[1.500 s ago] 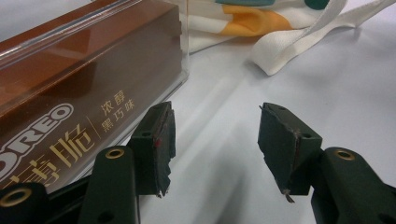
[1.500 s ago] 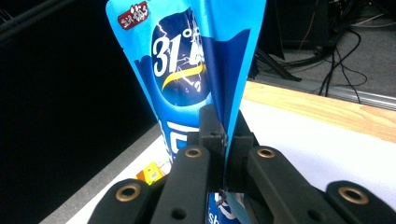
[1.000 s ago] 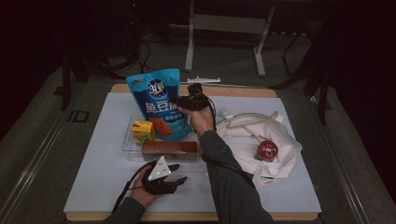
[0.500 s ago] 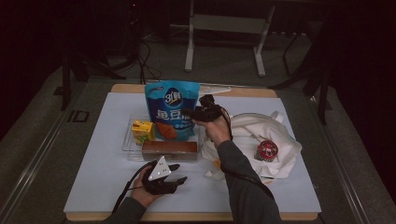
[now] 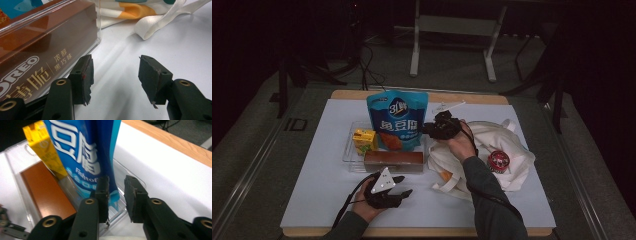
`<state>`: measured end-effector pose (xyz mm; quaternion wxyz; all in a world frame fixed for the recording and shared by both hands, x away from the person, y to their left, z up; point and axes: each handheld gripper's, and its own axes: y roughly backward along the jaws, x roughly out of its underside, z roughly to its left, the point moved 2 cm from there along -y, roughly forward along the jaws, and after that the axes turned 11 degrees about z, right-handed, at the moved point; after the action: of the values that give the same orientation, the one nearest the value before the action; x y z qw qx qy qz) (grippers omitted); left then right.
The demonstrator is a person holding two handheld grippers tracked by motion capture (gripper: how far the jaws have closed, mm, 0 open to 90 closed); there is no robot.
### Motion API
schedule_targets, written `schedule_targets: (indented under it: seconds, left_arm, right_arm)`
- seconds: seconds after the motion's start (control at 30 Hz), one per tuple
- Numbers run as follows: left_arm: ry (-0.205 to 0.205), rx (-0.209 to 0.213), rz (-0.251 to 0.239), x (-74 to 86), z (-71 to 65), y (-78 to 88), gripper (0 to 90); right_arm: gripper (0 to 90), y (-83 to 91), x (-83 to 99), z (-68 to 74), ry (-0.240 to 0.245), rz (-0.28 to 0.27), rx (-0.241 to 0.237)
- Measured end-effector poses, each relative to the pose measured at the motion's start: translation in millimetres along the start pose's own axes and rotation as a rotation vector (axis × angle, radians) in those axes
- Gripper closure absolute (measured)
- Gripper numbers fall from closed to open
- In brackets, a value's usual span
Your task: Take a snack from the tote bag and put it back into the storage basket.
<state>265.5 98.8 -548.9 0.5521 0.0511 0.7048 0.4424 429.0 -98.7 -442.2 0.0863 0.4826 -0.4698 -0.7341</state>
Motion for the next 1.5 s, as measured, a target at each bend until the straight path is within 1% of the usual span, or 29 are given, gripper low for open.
schedule_targets:
  seconds: [0.03,0.07,0.1,0.13,0.17,0.2,0.23,0.27,0.3,0.37,0.43,0.5,0.57,0.6,0.67,0.7,0.77,0.83,0.93,0.97,1.03,1.07,1.1,1.17,1.2,1.3,1.37,1.4,1.5]
  left_arm:
    - [0.000,0.000,0.000,0.0,0.0,0.0,45.3]
    - [0.000,0.000,0.001,0.0,0.0,0.1,45.3]
    - [0.000,0.000,0.001,0.0,0.0,0.1,45.3]
    - [0.001,0.000,0.002,0.0,0.1,0.1,45.3]
    - [0.001,0.000,0.002,0.0,0.1,0.1,45.2]
    - [-0.001,0.001,0.002,0.1,0.2,0.4,45.2]
    - [-0.001,0.001,0.001,0.0,0.0,0.1,45.2]
    - [-0.001,0.001,0.001,0.0,0.0,0.1,45.2]
    - [0.000,0.002,0.000,0.0,0.0,0.1,45.2]
    - [0.000,0.001,0.001,0.0,-0.1,-0.1,45.2]
    - [0.000,0.002,0.001,-0.1,0.0,-0.1,45.2]
    - [0.002,0.002,0.001,-0.1,0.1,-0.2,45.2]
    - [0.000,0.002,0.003,-0.2,0.3,-0.3,45.2]
    - [0.002,0.002,0.003,-0.1,0.4,-0.3,45.2]
    - [0.001,0.002,0.003,-0.1,0.3,-0.3,45.2]
    - [0.000,0.002,0.003,-0.1,0.2,-0.2,45.2]
    - [-0.001,0.001,0.003,-0.1,0.1,-0.2,45.2]
    - [-0.005,0.001,0.003,-0.1,-0.2,-0.1,45.2]
    - [-0.002,0.002,0.001,-0.1,-0.2,-0.1,45.2]
    - [-0.002,0.004,0.003,-0.1,-0.2,-0.2,45.2]
    - [0.000,0.003,0.003,-0.2,0.1,-0.3,45.2]
    - [0.000,0.002,0.004,-0.2,0.2,-0.3,45.2]
    - [0.000,0.002,0.004,-0.2,0.2,-0.3,45.2]
    - [-0.001,0.001,0.006,-0.2,0.2,-0.5,45.2]
    - [0.000,0.001,0.006,-0.2,0.2,-0.4,45.2]
    - [-0.001,0.000,0.005,-0.2,0.1,-0.4,45.2]
    - [-0.002,0.002,0.004,-0.2,0.1,-0.4,45.2]
    - [-0.001,0.003,0.005,-0.2,0.2,-0.4,45.2]
    - [-0.001,0.003,0.004,-0.2,0.2,-0.4,45.2]
  right_arm:
    - [74.8,0.0,0.0,0.0,0.000,0.000,0.000]
    - [78.9,-4.7,-1.9,0.8,0.004,0.012,0.021]
    - [78.9,-4.7,-1.9,0.8,0.004,0.012,0.021]
    - [84.2,-7.3,-3.0,0.9,-0.003,0.016,0.023]
    - [84.2,-7.3,-3.0,0.9,-0.003,0.016,0.023]
    - [86.6,-9.7,-4.2,1.7,-0.011,0.020,0.013]
    - [90.0,-15.5,-7.6,6.5,-0.024,0.015,0.043]
    - [90.0,-15.5,-7.6,6.5,-0.024,0.015,0.043]
    - [90.0,-17.7,-9.8,9.3,-0.039,0.014,0.059]
    - [90.0,-20.3,-11.6,11.8,-0.048,0.008,0.059]
    - [90.0,-21.5,-12.6,12.9,-0.051,0.006,0.057]
    - [90.0,-25.2,-15.7,17.1,-0.056,0.003,0.052]
    - [90.0,-26.0,-16.9,18.2,-0.060,0.000,0.043]
    - [90.0,-27.4,-19.4,21.8,-0.065,-0.006,0.031]
    - [90.0,-30.2,-20.9,25.2,-0.058,-0.007,0.031]
    - [90.0,-31.1,-21.9,26.3,-0.070,-0.009,0.032]
    - [90.0,-31.8,-22.9,27.7,-0.064,-0.010,0.038]
    - [90.0,-30.5,-20.5,27.4,-0.040,-0.001,0.073]
    - [90.0,-27.2,-15.1,24.4,-0.033,-0.007,0.078]
    - [90.0,-24.8,-10.8,22.1,-0.043,-0.016,0.051]
    - [90.0,-24.5,-9.7,23.7,-0.050,-0.019,0.036]
    - [90.0,-25.3,-10.2,25.6,-0.040,-0.018,0.028]
    - [90.0,-25.3,-10.2,25.6,-0.040,-0.018,0.028]
    - [90.0,-26.9,-12.4,30.4,-0.032,-0.014,0.028]
    - [90.0,-29.1,-15.0,33.5,-0.034,-0.013,0.026]
    - [90.0,-34.6,-20.5,36.6,-0.045,-0.017,0.031]
    - [90.0,-36.5,-23.2,36.3,-0.059,-0.023,0.035]
    - [90.0,-37.3,-25.1,35.3,-0.073,-0.028,0.028]
    - [90.0,-38.3,-29.0,35.3,-0.073,-0.024,0.038]
